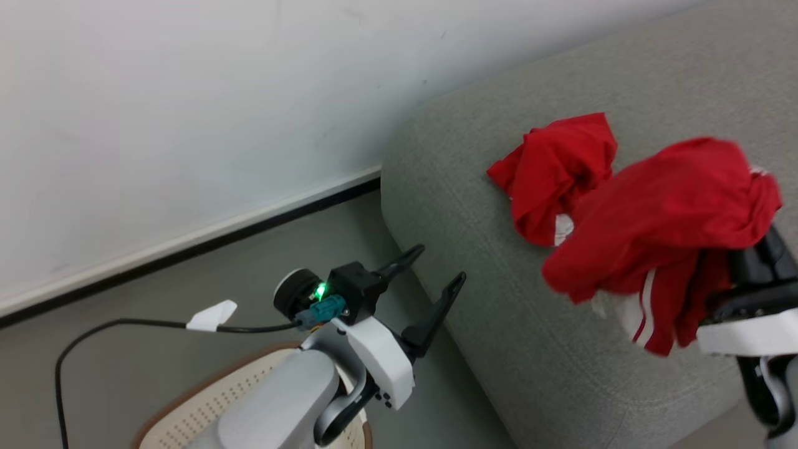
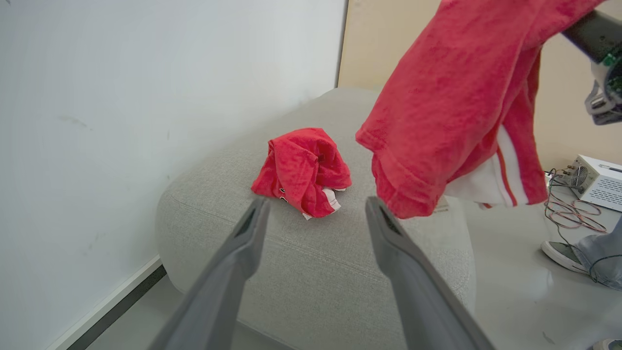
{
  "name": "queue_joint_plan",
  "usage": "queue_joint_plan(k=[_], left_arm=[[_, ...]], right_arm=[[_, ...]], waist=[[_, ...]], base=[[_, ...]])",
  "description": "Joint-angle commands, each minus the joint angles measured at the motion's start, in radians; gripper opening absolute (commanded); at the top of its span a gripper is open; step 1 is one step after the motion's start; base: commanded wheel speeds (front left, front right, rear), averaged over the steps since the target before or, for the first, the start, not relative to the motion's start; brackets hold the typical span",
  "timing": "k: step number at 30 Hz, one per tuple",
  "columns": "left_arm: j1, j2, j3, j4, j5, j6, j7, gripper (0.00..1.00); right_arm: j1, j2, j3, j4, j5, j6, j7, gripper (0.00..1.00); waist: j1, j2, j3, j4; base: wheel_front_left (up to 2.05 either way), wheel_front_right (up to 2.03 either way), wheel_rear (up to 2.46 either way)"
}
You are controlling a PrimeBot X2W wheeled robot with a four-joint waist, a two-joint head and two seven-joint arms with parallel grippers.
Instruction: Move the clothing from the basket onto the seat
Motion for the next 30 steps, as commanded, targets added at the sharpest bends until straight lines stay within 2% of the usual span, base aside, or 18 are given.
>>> queue_joint_plan(k=[1,13,20,30], left_arm=[[-0.017,0.009,0.000,-0.007,0.013,-0.003,-0.006,1.00],[-0.098,0.068,0.021,-0.079,0.045,0.010,0.004,1.00],[-0.132,0.087,0.021,-0.117,0.052,0.012,0.025,1.00],[-0.145,0.104,0.052,-0.156,0.038,0.044,0.012,1.00]], right_arm=[[-0.034,-0.007,-0.016,0.005,0.008,-0.002,-0.003,0.00],[-0.268,-0.120,-0.132,0.193,0.053,-0.002,-0.003,0.00],[-0.403,-0.188,-0.170,0.400,0.116,-0.002,-0.003,0.00],[-0.568,-0.290,-0.113,0.668,0.122,-0.002,0.027,0.00]], waist=[[0.0000,-0.0001,0.041,0.029],[0.0000,-0.0001,0.255,0.140],[0.0000,-0.0001,0.365,0.194],[0.0000,-0.0001,0.456,0.283]], base=[[0.00,0.00,0.00],[0.00,0.00,0.00],[0.00,0.00,0.00],[0.00,0.00,0.00]])
